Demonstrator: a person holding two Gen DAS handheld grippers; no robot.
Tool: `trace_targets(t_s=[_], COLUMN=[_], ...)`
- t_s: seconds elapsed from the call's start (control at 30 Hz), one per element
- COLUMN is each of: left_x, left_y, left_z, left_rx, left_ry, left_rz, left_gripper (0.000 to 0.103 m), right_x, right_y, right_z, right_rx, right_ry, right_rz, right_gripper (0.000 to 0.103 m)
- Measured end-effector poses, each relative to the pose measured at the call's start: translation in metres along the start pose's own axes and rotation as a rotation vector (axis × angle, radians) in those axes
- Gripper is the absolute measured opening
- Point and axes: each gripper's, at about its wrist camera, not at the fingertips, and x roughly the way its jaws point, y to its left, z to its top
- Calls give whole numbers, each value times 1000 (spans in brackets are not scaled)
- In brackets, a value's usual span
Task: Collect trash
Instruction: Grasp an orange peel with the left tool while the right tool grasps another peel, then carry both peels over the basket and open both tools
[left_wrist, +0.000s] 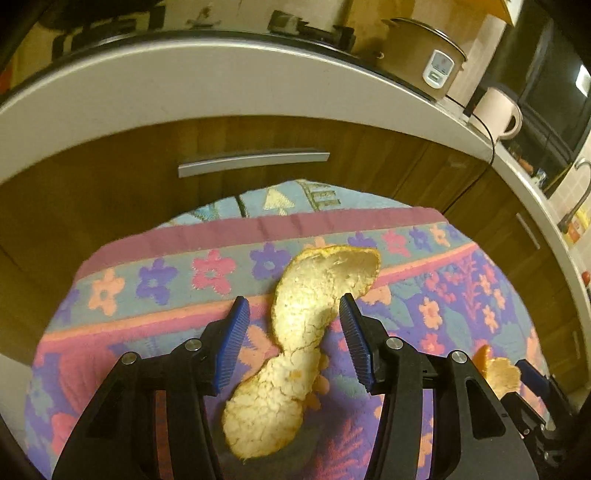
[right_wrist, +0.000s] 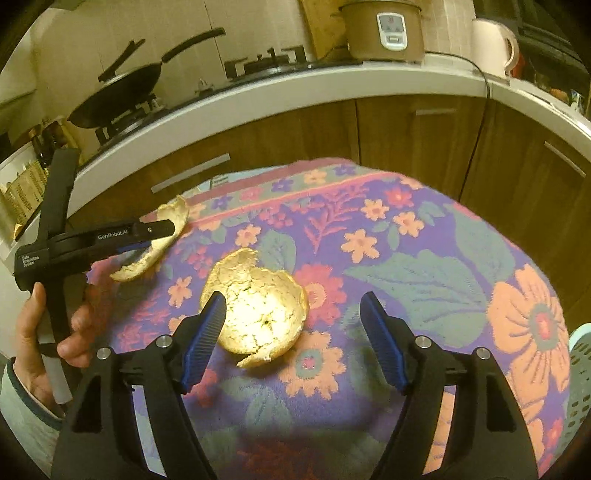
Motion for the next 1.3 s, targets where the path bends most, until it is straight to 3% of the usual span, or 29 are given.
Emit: trace_targets(t_s=[0.17,0.33,0.37,0.47,0.73,0.93,1.3], left_x=[2,0,-1,-5,-29,-53,-88], left_y=[-8,-21,-22,-22,-40,-64,-141], left_z=[-1,-9,-10,-14,-32,-47,-74], left_rx=[41,107,108,96,115,132,233], left_ry=[-4,-22,-23,-27,-54,-75,-113], left_rz=[42,87,89,62,-43,-132,-219], left_gripper=[42,23,10,2,1,1,1], right_x=[15,17,17,13,-11,-53,-135], right_y=[10,21,21,17,14,-3,-60], right_z=[-1,-5,-6,-6,-16,-25,-48], right_rx=[-40,-95,-96,-83,-74,-33,73], right_ry=[69,81,80,74,32,-33,-144], right_rz=[6,-22,-25,-4,8,-6,-76], right_gripper=[68,29,24,12,6,6,6])
